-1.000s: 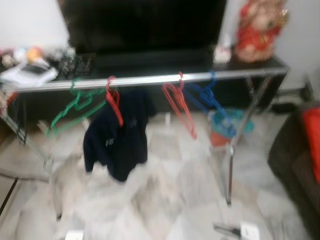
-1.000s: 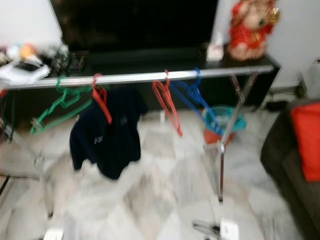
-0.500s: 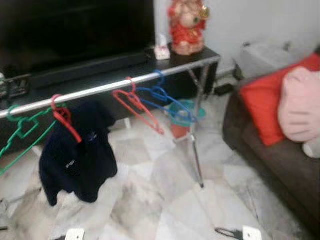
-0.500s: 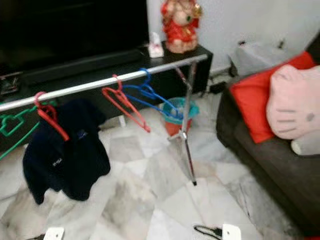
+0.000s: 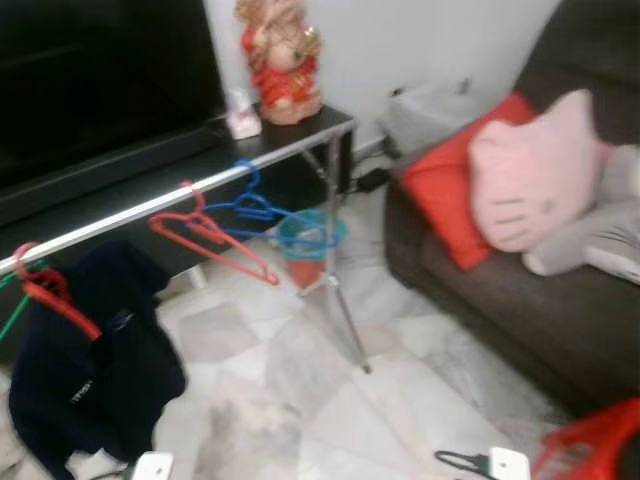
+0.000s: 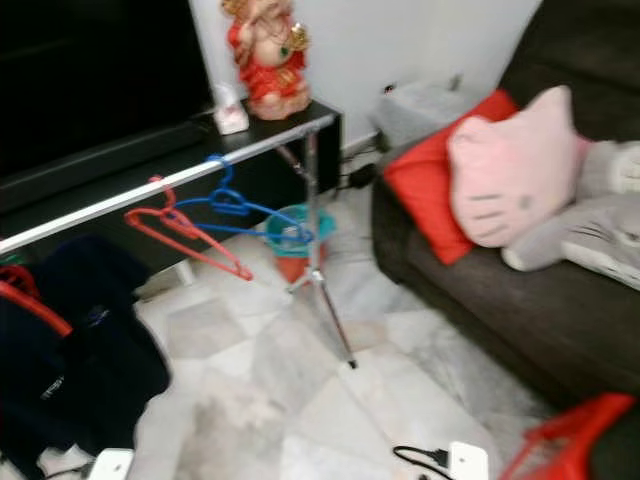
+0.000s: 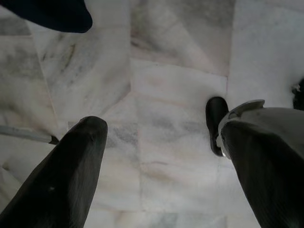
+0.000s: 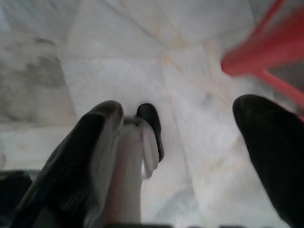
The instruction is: Hang hanger
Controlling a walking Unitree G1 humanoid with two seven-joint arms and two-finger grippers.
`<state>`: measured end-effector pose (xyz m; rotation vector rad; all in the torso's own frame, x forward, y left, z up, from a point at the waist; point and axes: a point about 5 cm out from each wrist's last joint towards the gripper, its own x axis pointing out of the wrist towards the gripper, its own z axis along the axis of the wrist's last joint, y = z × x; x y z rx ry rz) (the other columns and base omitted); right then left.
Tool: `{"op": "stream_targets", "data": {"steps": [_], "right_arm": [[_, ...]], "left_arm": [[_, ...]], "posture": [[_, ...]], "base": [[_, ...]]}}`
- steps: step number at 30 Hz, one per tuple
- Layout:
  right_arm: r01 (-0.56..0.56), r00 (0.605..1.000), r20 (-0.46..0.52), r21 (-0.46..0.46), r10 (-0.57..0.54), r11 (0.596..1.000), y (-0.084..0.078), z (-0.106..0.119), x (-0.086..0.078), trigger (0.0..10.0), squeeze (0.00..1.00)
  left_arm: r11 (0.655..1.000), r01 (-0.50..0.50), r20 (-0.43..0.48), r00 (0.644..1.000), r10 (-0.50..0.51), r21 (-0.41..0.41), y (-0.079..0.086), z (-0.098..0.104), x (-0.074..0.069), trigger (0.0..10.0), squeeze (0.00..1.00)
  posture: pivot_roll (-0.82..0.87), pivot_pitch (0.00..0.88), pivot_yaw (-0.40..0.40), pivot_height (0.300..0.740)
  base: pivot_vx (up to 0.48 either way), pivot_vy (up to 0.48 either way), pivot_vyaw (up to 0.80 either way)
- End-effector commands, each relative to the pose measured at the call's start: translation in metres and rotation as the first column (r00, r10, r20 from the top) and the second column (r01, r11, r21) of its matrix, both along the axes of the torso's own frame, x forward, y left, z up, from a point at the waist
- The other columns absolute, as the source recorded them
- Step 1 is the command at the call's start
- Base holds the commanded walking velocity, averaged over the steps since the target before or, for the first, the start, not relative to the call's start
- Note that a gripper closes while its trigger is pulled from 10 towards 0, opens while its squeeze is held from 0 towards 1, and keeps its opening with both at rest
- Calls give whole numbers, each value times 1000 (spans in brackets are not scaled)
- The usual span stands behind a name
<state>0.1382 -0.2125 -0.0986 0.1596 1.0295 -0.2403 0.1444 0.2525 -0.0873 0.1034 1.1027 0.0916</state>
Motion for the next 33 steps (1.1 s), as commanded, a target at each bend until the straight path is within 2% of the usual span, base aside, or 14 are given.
{"op": "stream_targets", "data": {"steps": [1,14,17,19,23,33], "right_arm": [[13,1000,-6,-17,-13,1000,-8,1,-2,10000,0],[13,1000,-7,-16,-13,1000,-7,1,-2,10000,0],[14,1000,-6,-16,-14,1000,-7,1,-2,10000,0],[14,1000,-6,-15,-14,1000,-7,1,-2,10000,0],[13,1000,-5,-15,-13,1000,-7,1,-1,10000,0],[14,1000,-5,-15,-14,1000,-7,1,-1,10000,0]], "left_arm": [[1000,14,-14,1000,-14,-6,-4,-1,0,10000,0],[999,54,-12,998,-54,-3,-4,-1,1,10000,0],[999,51,-10,999,-51,-6,-4,-1,1,10000,0],[1000,18,-2,1000,-18,-18,-4,-1,1,10000,0],[998,58,-13,998,-58,-1,-4,0,1,10000,0],[998,54,-6,999,-54,-16,-4,0,2,10000,0]], "posture": [[-12,0,72,740],[-14,0,74,740],[-12,0,74,740],[-13,0,75,740],[-12,0,75,740],[-13,0,77,740]], "base": [[0,0,-712],[0,-61,-714],[0,-333,-712],[0,0,-712],[0,0,-709],[0,0,-709]]}}
